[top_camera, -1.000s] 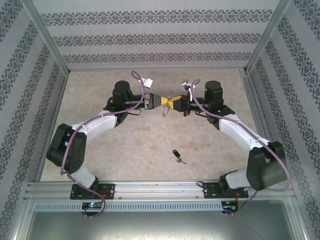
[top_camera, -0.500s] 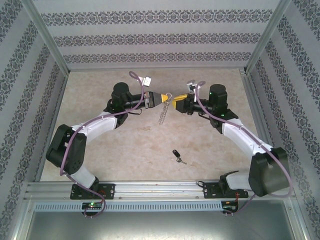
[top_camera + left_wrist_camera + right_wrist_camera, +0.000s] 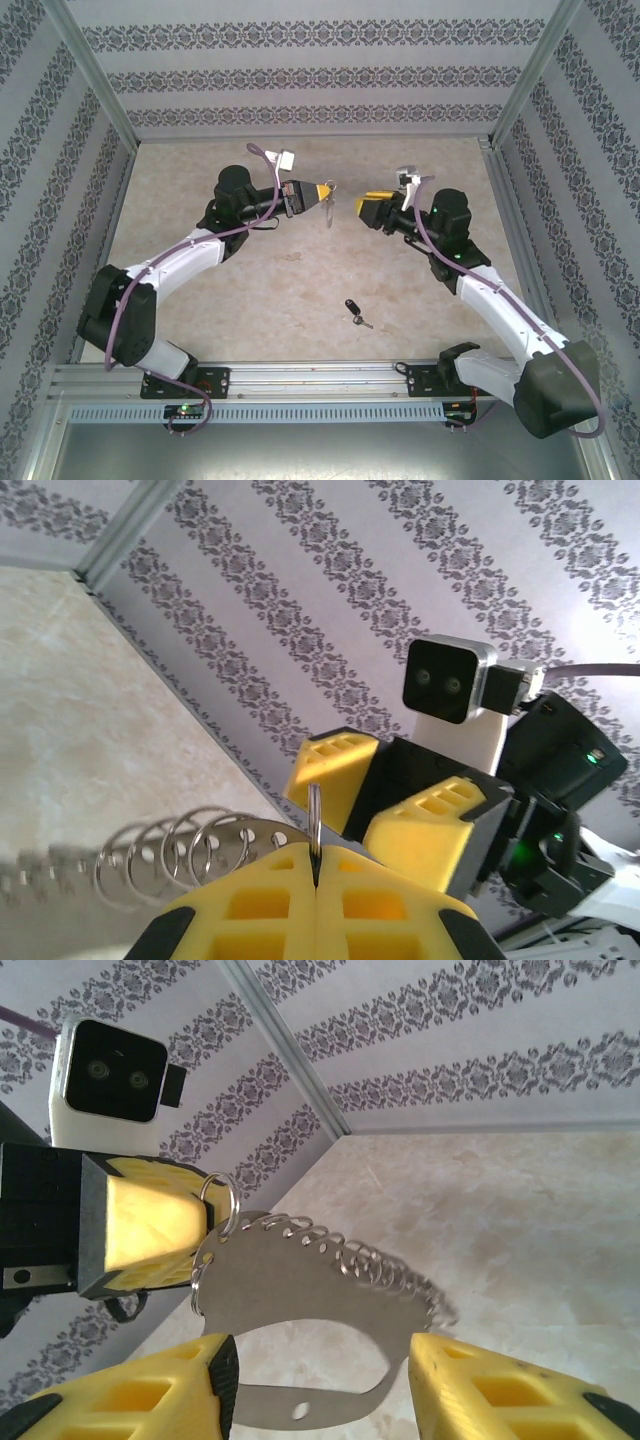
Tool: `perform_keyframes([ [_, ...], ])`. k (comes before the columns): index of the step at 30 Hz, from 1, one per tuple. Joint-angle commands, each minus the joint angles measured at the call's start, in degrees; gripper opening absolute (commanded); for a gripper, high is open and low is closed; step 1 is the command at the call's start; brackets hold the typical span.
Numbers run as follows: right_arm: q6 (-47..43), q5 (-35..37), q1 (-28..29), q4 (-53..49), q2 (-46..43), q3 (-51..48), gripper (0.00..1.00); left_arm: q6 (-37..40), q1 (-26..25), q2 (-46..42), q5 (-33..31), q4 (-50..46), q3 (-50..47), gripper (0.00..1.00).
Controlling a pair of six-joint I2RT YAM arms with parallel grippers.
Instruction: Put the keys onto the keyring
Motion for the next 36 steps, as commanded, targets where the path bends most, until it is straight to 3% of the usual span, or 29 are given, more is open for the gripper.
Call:
perform_keyframes([
  [1,4.0,6.4,3.3,-0.8,0.7,1.7,0.5,6.2,-0.6,-2.5,-3.3,-5.1,0.5,0.0],
  [10,2.5,11.8,10.9,-5.0,5.2,8.5,0.51,9.7,-0.9,-3.9,-5.6,-9.8,0.4,0.0],
  [16,1.9,13.1,12.2,-5.6,8.4,10.7,0.51,10.0,-1.2,-3.8,-5.8,-10.1,0.7,0.0],
  [25,-0.3,13.7,13.5,-8.0,11.1,12.0,0.41,10.4,-1.2,-3.8,-6.1,-10.8,0.8,0.0],
  [28,-0.8,13.5,13.7,-8.4,10.9,11.7,0.28,10.4,-1.3,-3.9,-6.2,-10.9,0.8,0.0],
  [30,-1.0,13.3,13.7,-8.5,10.6,11.5,0.27,10.6,-1.3,-4.0,-6.3,-11.0,0.8,0.0],
  [33,-1.4,12.5,13.7,-8.9,10.2,11.3,0.07,10.5,-1.3,-4.1,-6.6,-11.2,1.0,0.0],
  [36,-1.6,12.1,13.7,-9.1,9.8,11.0,0.05,10.7,-1.3,-4.0,-7.0,-11.5,1.0,0.0],
])
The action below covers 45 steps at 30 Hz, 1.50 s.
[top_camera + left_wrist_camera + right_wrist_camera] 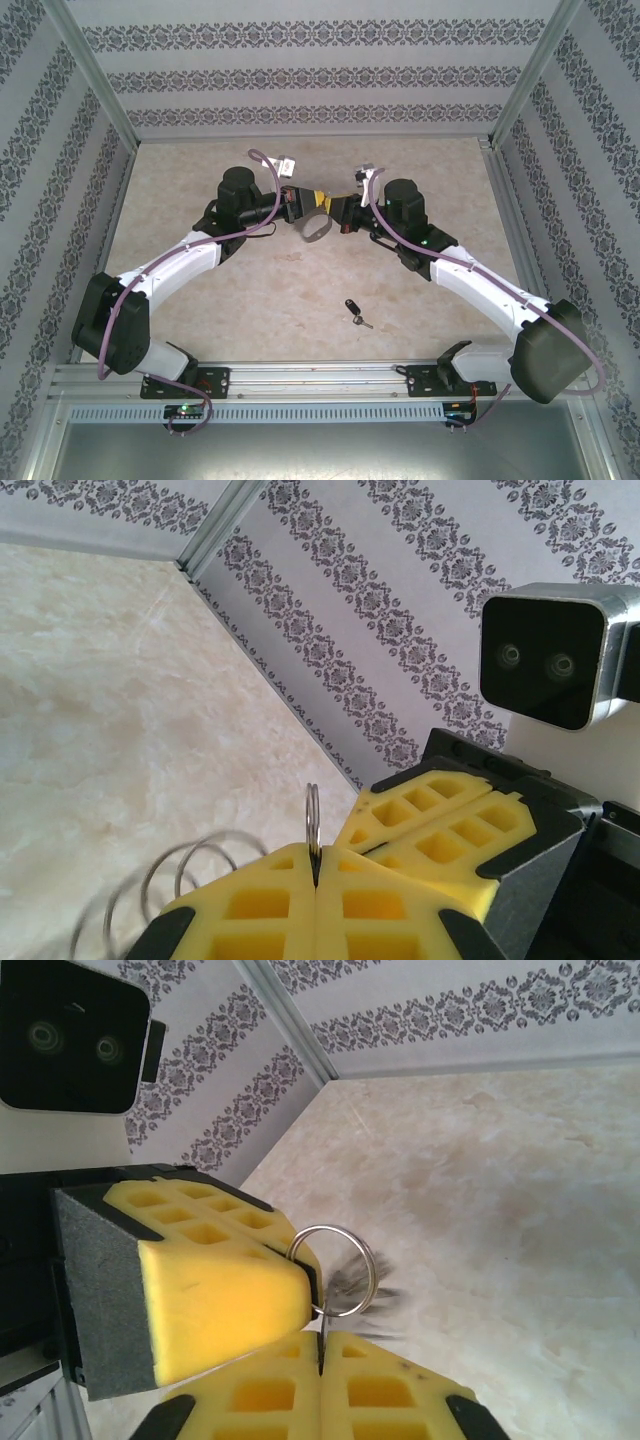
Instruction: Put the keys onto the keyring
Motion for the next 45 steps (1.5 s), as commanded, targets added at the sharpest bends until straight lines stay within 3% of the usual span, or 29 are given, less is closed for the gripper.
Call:
perform_keyframes([
  [1,-1.2,-1.2,0.5,-0.9,-0.9,0.4,0.03,1.4,-0.6,-1.8,0.1,1.0,1.1,0.0],
  [9,-0.2,-3.6,-0.1,-0.4,-1.2,-0.1,0.0,1.8,-0.7,-1.8,-0.2,0.5,1.2,0.0],
  [18,7.2,-8.1,-4.1,4.5,0.1,-0.3,0.0,2.8,-0.6,-3.0,-1.7,-1.1,1.0,0.04],
  [24,8.5,-8.0,-4.7,6.0,1.3,-0.5,0.0,2.4,-0.6,-4.0,-3.7,-4.0,0.8,0.47],
  [29,8.8,-8.3,-5.0,6.4,2.0,-0.2,0.0,2.0,-0.5,-6.1,-7.3,-7.0,-0.1,0.65],
  [34,9.2,-8.4,-5.1,7.0,2.8,0.3,0.0,-3.6,-0.5,-5.6,-3.0,-3.6,-1.0,0.66],
  [40,9.6,-8.2,-5.3,7.4,2.6,0.7,0.0,-15.8,-0.6,-2.7,3.7,9.3,-5.2,0.66],
  [45,9.8,-8.7,-5.6,7.7,2.3,0.7,0.0,-24.8,-0.7,2.0,4.4,22.1,-8.3,0.65],
])
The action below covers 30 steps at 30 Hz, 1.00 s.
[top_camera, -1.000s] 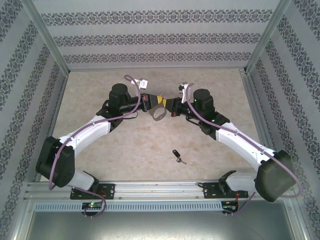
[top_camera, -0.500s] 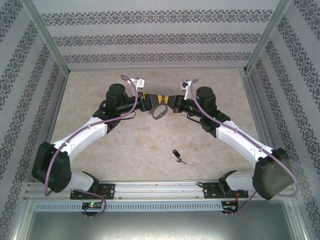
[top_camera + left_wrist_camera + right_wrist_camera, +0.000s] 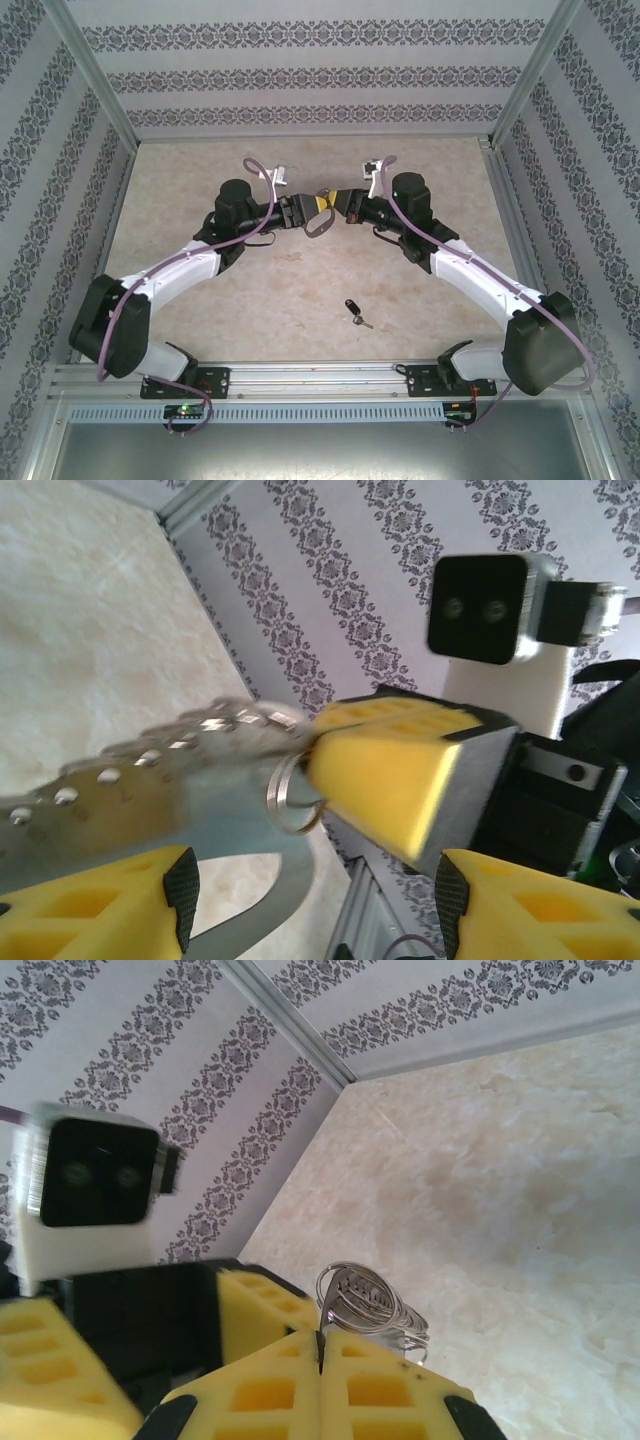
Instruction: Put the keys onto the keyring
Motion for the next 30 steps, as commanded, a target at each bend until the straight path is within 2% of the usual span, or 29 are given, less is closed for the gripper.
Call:
perform_keyframes([
  [1,0.7,-1.7,-0.4,3.0,-0.4,0.7,0.0,-9.0,-0.6,2.9,2.1,13.4,-1.2,0.65],
  [7,0.7,-2.1,-0.4,3.1,-0.8,0.1,0.0,-13.1,-1.0,7.0,2.1,20.3,0.9,0.63],
  [13,0.4,-2.1,-0.4,3.2,-1.2,-0.5,0.0,-13.3,-1.6,7.0,1.3,20.5,2.7,0.61],
  [16,0.1,-1.5,-0.4,3.1,-1.2,-0.7,0.0,-13.4,-1.8,6.8,1.2,20.1,3.4,0.56],
  [23,-0.1,-2.0,-0.1,3.0,-1.0,-0.7,0.0,-13.8,-2.4,6.3,0.0,20.6,3.8,0.54],
  [30,-0.1,-1.8,-0.1,3.2,-1.3,-1.3,0.0,-14.1,-2.5,6.3,-0.4,21.8,3.6,0.39],
])
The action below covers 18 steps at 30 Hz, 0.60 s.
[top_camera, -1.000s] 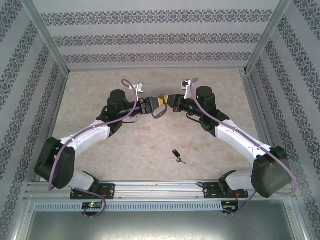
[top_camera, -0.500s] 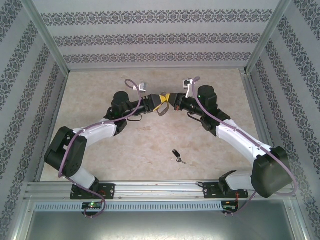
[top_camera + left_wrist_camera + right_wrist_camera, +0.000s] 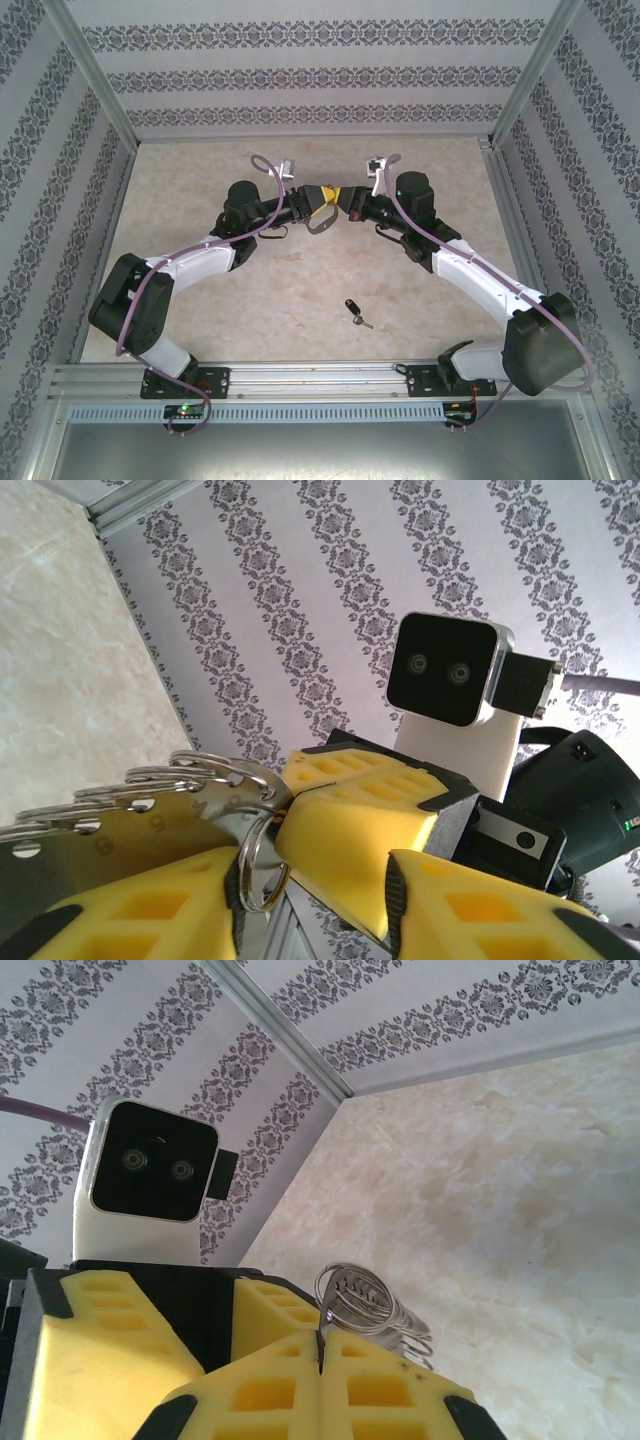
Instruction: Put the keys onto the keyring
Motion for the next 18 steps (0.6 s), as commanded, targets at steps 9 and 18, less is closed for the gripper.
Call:
perform_keyframes([
  [9,-0.4,-1.4,0.7,1.6,-1.2,-0.6,0.0,-1.2,-1.2,-0.1,-0.5,7.1,1.4,0.16],
  [18,-1.5,3.9,-3.5,1.3,-5.6,-2.2,0.25,-2.3,-1.1,-0.2,-0.5,4.4,2.3,0.0],
])
